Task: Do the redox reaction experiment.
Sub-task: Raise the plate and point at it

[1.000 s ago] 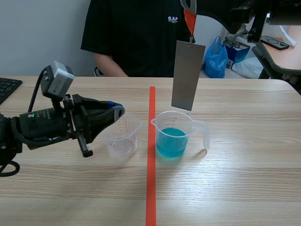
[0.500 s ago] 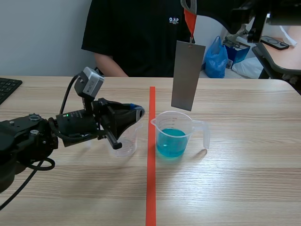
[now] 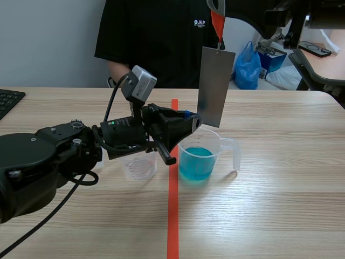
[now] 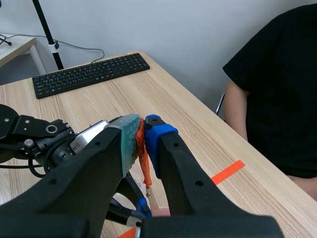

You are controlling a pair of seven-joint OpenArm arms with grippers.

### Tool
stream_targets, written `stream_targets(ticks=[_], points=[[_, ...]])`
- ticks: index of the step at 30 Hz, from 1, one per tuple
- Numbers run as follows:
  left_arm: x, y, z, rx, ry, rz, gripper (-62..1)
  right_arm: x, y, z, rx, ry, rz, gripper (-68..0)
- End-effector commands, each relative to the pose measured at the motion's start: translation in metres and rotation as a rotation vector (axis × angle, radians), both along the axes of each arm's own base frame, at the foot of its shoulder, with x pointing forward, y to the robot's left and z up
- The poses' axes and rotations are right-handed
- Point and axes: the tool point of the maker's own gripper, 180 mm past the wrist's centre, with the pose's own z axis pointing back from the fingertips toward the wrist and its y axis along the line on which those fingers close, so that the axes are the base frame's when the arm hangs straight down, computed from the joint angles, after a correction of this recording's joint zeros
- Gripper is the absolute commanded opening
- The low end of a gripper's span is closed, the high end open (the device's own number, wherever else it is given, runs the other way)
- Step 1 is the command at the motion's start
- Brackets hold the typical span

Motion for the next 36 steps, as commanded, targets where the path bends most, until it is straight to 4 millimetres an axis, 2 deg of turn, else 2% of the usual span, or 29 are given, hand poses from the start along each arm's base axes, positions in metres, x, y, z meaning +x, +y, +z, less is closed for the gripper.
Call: stream_targets(ticks=[1,14,36], points=[[0.006,-0.003,0.016,-0.031,-0.031,-0.002,-56.9,-0.001,-0.001,0.015,0.019,-0.043,0.004,-66.2],[0.011,0.014,0.003,0.041,-0.025,0.028,-56.9,-0.001,-0.001,0.015,0.018,-0.043,0.004,-66.2],[0.011,0.013,0.003,0.04,-0.025,0.027,-56.9,-0.001,-0.001,0.015,0.018,-0.043,0.004,-66.2]])
